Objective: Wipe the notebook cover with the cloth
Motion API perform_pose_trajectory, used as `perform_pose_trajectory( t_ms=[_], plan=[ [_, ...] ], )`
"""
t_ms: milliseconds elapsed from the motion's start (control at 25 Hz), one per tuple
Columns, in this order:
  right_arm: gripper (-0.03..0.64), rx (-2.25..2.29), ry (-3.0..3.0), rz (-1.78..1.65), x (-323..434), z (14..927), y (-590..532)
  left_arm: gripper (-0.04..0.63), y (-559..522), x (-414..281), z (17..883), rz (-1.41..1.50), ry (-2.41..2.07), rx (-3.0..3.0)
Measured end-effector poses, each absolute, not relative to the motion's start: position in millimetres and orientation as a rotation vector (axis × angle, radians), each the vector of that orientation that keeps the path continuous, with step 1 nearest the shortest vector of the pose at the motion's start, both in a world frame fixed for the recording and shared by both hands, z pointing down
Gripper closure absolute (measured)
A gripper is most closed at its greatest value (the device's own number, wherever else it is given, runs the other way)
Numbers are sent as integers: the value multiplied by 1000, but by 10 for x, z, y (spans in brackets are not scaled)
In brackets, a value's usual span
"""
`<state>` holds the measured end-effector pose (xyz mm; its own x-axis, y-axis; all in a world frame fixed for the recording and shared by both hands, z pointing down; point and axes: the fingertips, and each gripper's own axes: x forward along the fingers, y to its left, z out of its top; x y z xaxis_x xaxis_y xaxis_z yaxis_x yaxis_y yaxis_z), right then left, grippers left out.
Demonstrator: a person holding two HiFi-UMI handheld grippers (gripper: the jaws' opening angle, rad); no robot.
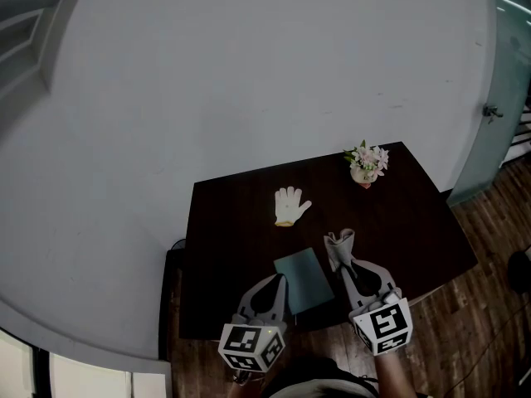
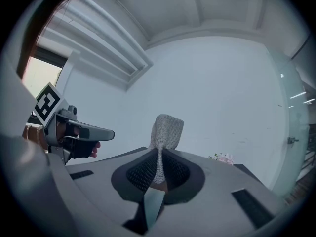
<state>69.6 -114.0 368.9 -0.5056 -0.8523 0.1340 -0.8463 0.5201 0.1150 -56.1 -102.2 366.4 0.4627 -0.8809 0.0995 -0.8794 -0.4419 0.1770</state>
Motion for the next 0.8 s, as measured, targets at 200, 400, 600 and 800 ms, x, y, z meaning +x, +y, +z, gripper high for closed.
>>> perform_pose_trajectory(
  t_ms=[200, 400, 600, 800],
  plan=[
    [588, 1460, -2583, -39, 745, 3708, -1157, 581, -1023, -492, 3695, 15, -1523, 2512],
    [588, 1463, -2603, -33, 755, 3705, -1167, 581, -1036, -442, 3707, 29, -1510, 2521],
    [588, 1477, -2589, -10, 795, 3765, -1163, 581, -1029, -425, 3744, 39, -1496, 2521],
    [588, 1474, -2598, -12, 762, 3772, -1206, 581, -1060, -435, 3779, 43, -1481, 2516]
  ],
)
